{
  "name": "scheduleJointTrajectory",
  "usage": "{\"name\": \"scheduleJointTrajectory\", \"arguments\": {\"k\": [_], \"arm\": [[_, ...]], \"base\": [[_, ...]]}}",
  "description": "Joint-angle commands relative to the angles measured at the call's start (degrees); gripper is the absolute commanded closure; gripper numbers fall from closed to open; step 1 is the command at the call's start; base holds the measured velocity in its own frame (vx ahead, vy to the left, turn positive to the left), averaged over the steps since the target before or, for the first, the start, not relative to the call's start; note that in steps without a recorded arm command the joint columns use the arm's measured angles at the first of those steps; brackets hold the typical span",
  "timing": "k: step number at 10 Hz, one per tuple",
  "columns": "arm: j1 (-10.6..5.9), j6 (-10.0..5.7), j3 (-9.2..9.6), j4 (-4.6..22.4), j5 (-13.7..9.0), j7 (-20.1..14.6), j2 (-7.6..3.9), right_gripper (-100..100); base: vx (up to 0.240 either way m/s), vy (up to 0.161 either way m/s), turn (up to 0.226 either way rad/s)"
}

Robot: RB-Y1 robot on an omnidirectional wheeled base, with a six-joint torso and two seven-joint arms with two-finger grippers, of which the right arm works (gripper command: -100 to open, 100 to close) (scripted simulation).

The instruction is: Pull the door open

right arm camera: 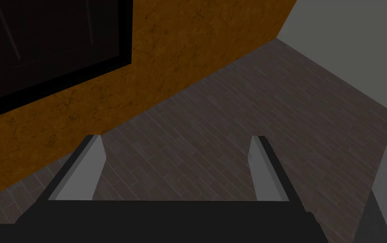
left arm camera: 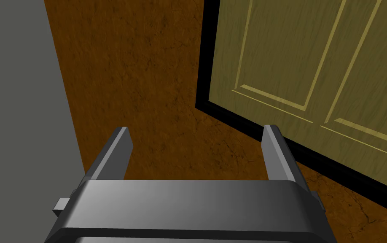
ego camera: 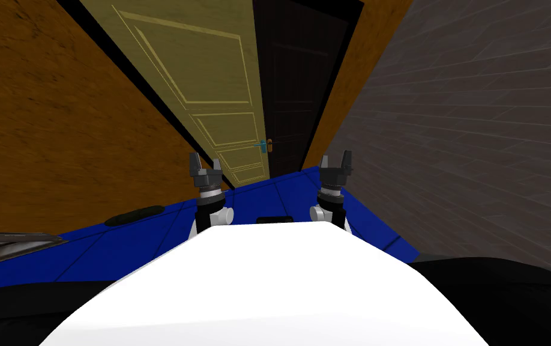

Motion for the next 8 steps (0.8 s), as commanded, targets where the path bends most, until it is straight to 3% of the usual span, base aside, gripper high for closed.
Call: {"name": "scheduleJointTrajectory", "arguments": {"k": [1,8], "arm": [[-0.07,0.04,-0.07,0.15,0.04,-0.05,-0.13,-100],[-0.36,0.19,-0.32,0.74,0.19,-0.25,-0.64,-100]], "base": [[0.032,0.136,-0.019],[0.196,0.040,0.019]]}}
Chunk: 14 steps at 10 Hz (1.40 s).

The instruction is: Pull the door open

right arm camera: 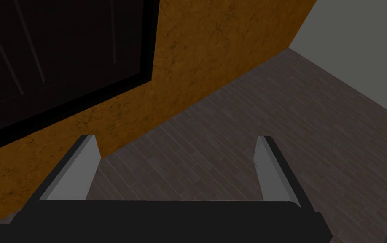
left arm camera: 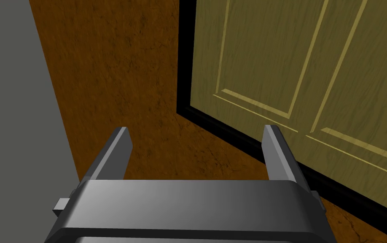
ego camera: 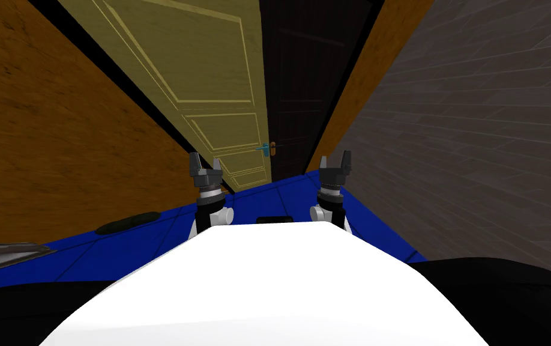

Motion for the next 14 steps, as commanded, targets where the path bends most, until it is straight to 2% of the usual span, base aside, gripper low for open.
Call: {"name": "scheduleJointTrajectory", "arguments": {"k": [1,14], "arm": [[-0.07,0.05,-0.07,0.15,0.04,-0.06,-0.15,-100],[-1.29,0.75,-1.20,2.81,0.73,-0.95,-1.93,-100]], "base": [[0.182,0.043,0.022],[0.186,0.084,0.023]]}}
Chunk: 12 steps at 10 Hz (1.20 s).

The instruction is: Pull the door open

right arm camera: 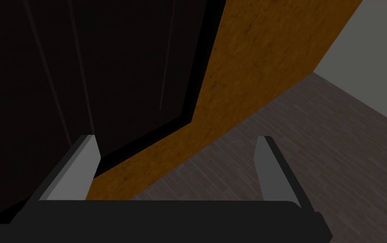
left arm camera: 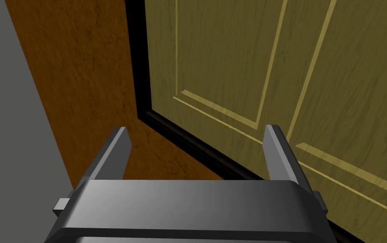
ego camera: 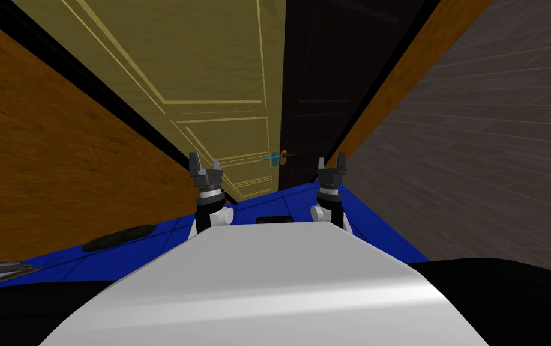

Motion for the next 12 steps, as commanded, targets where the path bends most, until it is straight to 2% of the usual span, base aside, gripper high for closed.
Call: {"name": "scheduleJointTrajectory", "arguments": {"k": [1,6,9,12], "arm": [[-0.33,0.20,-0.24,0.70,0.20,-0.21,-0.33,-100],[-1.45,0.86,-1.26,3.19,0.84,-1.04,-1.57,-100],[-2.57,1.52,-2.26,5.68,1.49,-1.87,-2.56,-100],[-4.18,2.48,-3.64,9.27,2.42,-3.07,-3.71,-100]], "base": [[0.162,0.094,0.037],[0.180,0.061,0.044],[0.153,0.073,0.074],[0.150,0.027,0.087]]}}
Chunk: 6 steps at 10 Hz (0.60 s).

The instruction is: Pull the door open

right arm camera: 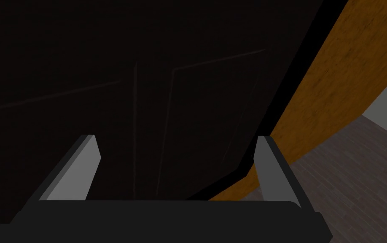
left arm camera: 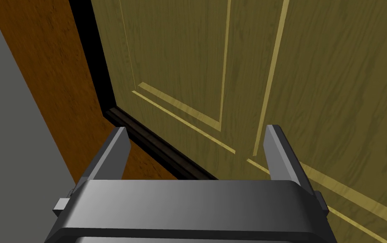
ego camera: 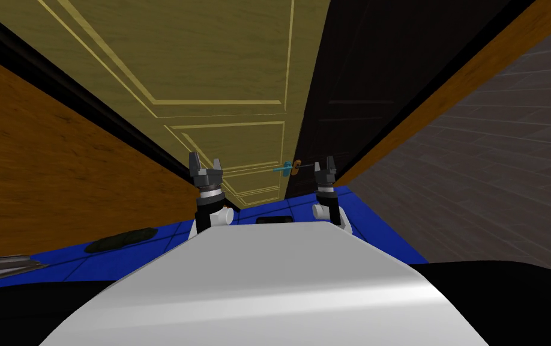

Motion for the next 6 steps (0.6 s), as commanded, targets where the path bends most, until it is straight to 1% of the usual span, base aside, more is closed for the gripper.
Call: {"name": "scheduleJointTrajectory", "arguments": {"k": [1,3,6], "arm": [[-0.63,0.26,-0.61,1.65,0.38,-0.59,-0.50,-100],[-1.58,0.82,-1.38,3.76,0.93,-1.30,-1.03,-100],[-2.95,1.63,-2.46,6.78,1.72,-2.30,-1.75,-100]], "base": [[0.075,0.010,0.065],[0.036,-0.004,0.068],[0.010,-0.020,0.069]]}}
